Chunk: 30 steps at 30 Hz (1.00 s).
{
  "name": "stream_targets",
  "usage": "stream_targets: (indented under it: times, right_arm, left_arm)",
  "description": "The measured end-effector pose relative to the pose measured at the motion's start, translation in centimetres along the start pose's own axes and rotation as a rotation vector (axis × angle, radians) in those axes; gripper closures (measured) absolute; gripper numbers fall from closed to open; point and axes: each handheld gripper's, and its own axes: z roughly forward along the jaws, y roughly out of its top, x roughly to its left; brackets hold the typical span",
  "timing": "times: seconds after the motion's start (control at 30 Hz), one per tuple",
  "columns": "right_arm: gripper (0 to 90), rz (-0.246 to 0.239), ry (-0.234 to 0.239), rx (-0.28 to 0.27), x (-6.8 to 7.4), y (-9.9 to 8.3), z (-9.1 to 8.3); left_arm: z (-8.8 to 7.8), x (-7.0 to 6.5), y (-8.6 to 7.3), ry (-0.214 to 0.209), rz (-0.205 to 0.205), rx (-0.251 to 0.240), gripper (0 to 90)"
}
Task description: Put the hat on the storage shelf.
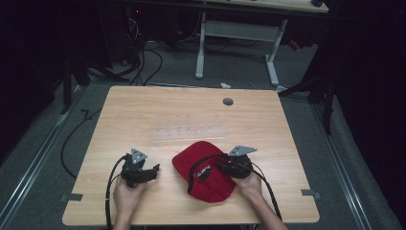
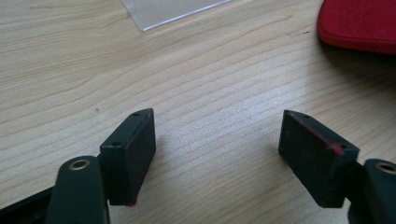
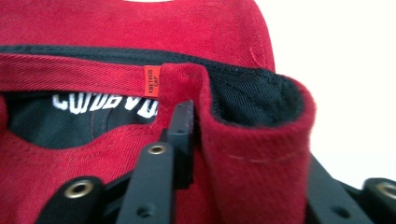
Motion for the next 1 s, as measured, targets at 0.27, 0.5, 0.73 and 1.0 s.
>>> stream_targets:
  times: [0.27,0.5,0.73,1.0]
  right_arm:
    - [82.4,-0.014,0.028,-0.002,0.0,0.0,-0.3]
    - [84.4,-0.003,0.048,-0.017,0.1,0.2,-0.9]
    - [84.8,0.007,0.062,-0.041,0.2,0.5,-1.9]
    - [84.9,0.029,0.065,-0.066,0.3,1.2,-3.3]
  left_arm:
    - [0.0,0.0,0.0,0.001,0.000,-0.002,27.4]
    - [0.0,0.0,0.0,0.001,0.000,0.000,27.3]
    - [0.0,0.0,0.0,0.001,0.001,-0.001,27.3]
    - [0.0,0.0,0.0,0.001,0.001,-0.002,27.3]
